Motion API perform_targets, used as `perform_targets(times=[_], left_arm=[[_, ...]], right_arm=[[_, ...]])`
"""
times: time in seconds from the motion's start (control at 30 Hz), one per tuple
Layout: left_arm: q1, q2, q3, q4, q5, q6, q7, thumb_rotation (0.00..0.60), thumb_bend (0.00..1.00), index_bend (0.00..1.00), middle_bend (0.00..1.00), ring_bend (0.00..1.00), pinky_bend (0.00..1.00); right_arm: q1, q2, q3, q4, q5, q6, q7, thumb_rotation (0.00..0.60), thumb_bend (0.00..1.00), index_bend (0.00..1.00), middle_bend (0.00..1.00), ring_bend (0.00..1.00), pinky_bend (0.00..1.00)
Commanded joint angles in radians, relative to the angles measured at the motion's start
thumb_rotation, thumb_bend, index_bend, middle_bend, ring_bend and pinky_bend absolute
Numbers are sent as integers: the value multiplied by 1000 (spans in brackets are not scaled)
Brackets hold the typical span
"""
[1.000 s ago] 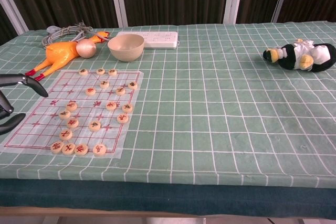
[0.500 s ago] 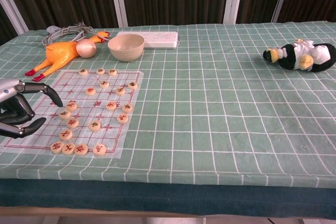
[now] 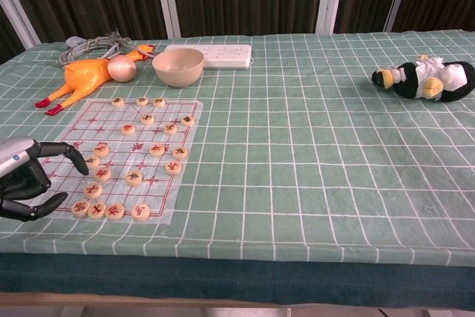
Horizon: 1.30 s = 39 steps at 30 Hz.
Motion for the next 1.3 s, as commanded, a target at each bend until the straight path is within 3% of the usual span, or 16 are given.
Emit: perform_targets(times=[0.03, 0.67, 1.3], left_arm=[[16, -46, 14, 58, 30, 44, 11, 600, 408, 382, 1000, 1000, 1000], [35, -113, 34, 163, 36, 56, -27, 600, 407, 392, 1000, 1000, 1000], [21, -120, 27, 159, 17, 18, 2, 600, 407, 398, 1000, 1000, 1000]], right_arm=[[-1, 0, 0, 1, 0, 2, 3, 600, 118, 0, 0, 0, 0], [1, 10, -14, -15, 2, -17, 3, 600, 118, 0, 0, 0, 0], [3, 21, -19, -27, 5, -30, 9, 600, 118, 0, 0, 0, 0]])
